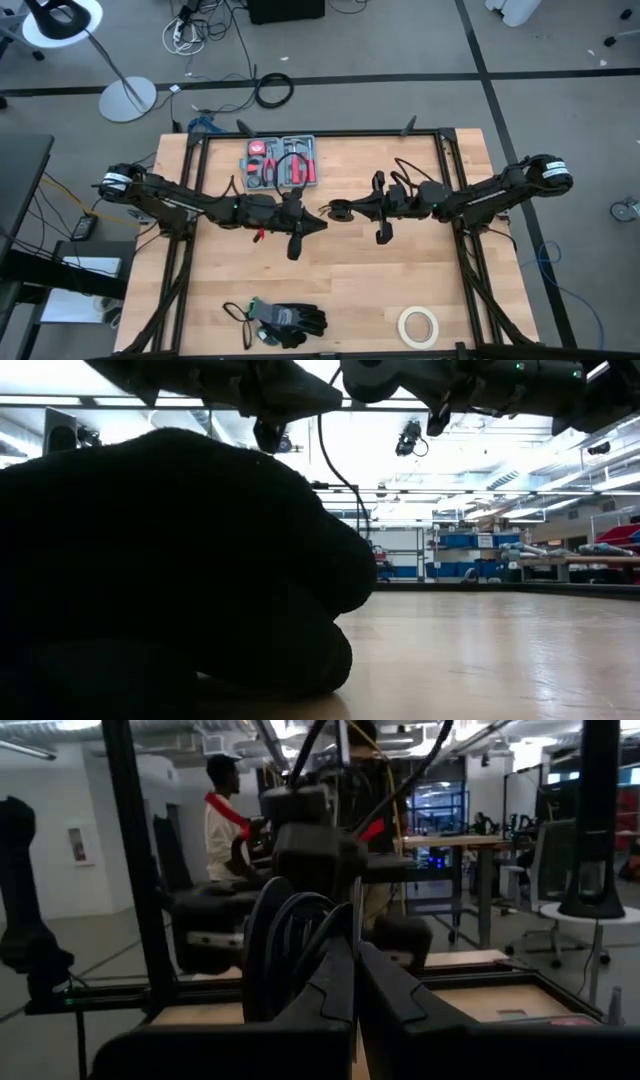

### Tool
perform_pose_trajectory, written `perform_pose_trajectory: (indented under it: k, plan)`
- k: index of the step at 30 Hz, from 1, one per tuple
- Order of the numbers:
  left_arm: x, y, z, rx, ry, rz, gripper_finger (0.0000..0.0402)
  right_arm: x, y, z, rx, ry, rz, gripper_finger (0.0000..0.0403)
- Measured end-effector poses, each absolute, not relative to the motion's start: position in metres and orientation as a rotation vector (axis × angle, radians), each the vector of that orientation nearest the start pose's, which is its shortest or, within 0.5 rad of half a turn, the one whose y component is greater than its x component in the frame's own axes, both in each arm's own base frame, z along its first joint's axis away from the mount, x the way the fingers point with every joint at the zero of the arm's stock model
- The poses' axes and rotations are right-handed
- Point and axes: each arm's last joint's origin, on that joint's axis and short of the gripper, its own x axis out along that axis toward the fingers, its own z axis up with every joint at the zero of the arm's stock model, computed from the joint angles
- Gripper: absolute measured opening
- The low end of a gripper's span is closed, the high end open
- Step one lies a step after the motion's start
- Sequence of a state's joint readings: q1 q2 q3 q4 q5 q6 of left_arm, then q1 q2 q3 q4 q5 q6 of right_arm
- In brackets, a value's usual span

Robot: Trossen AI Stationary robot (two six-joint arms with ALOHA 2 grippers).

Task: Coil cords
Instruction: Coil the black wire cable into the black spool

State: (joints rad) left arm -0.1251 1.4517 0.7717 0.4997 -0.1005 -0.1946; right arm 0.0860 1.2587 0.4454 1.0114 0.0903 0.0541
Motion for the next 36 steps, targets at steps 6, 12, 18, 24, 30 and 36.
perform_pose_trajectory:
  k: [6, 12, 18, 24, 30, 36]
  plan:
    - [0.314, -0.035, 0.251, -0.115, 0.154, 0.031, 0.0058, 0.245, 0.023, 0.235, 0.067, -0.178, 0.01, 0.0]
    - [0.316, -0.035, 0.258, -0.117, 0.133, 0.029, 0.0102, 0.245, 0.024, 0.235, 0.04, -0.178, 0.002, 0.0]
    - [0.318, -0.036, 0.264, -0.119, 0.117, 0.03, 0.011, 0.245, 0.024, 0.235, 0.02, -0.178, -0.017, 0.0]
    - [0.319, -0.034, 0.269, -0.119, 0.087, 0.085, 0.011, 0.245, 0.024, 0.235, 0.025, -0.178, -0.018, 0.0001]
    - [0.319, -0.034, 0.27, -0.121, 0.075, 0.091, 0.008, 0.245, 0.023, 0.235, 0.037, -0.178, -0.019, 0.0009]
    - [0.322, -0.035, 0.266, -0.094, 0.073, 0.073, 0.0012, 0.244, 0.023, 0.236, 0.048, -0.186, -0.02, 0.0011]
